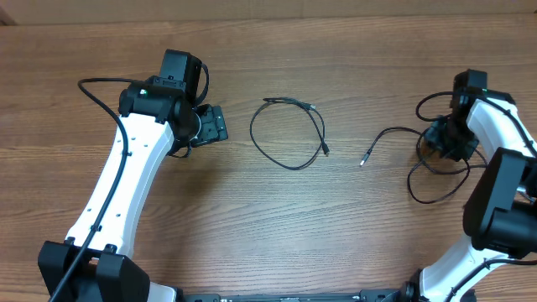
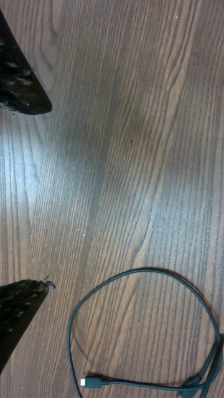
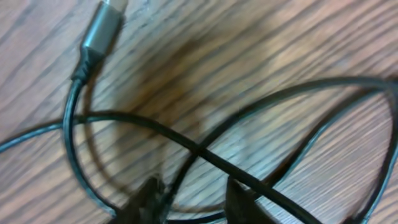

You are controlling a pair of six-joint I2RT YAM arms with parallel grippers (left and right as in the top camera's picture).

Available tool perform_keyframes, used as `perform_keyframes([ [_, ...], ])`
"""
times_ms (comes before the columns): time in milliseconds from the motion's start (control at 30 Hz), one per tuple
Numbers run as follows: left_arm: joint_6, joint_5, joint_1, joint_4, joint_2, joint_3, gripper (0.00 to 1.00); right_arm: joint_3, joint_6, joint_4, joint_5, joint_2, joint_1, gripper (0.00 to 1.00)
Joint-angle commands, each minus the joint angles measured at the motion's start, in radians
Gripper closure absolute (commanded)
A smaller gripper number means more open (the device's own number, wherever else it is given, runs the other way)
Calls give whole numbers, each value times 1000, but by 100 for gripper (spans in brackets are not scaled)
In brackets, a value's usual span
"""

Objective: Untangle cables

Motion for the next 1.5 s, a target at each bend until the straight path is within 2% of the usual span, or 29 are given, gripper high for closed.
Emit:
perform_keyframes([
  [0, -11, 5, 3, 0, -8, -5, 16, -8, 25, 2, 20, 1, -19, 89],
  [33, -11, 6, 3, 0, -8, -5, 16, -8, 26, 3, 24, 1, -28, 94],
  [67, -11, 9, 3, 0, -8, -5, 15, -8, 27, 5, 27, 1, -38, 96],
  [367, -11, 16, 3, 0, -8, -5, 16, -7, 154, 25, 114, 1, -261, 96],
  [433, -11, 16, 3, 0, -8, -5, 16, 0, 170, 32, 59, 1, -322, 96],
  [500, -11, 16, 3, 2, -8, -5, 16, 17, 119, 42, -81, 1, -369, 96],
  [567, -11, 16, 3, 5, -8, -5, 16, 43, -1, 46, -300, 1, -397, 87],
  [600, -11, 16, 3, 7, -8, -5, 15, 57, -61, 45, -404, 1, -400, 72],
  [667, -11, 16, 3, 13, -8, -5, 14, 90, -128, 32, -561, -1, -396, 56],
  [767, -11, 20, 3, 15, -8, -5, 14, 149, -182, -14, -658, -8, -348, 46],
  [1033, -10, 18, 3, 16, -8, -5, 11, 201, -270, -70, -657, -42, -80, 28],
  [1133, -8, -3, 3, 15, -8, -5, 9, 200, -351, -76, -656, -40, 40, 28],
  [1267, 2, -34, 3, 14, -8, -5, 8, 193, -447, -69, -636, -37, 198, 19],
  [1467, 2, -60, 3, 7, -8, -5, 6, 170, -456, 8, -502, 2, 409, 14],
])
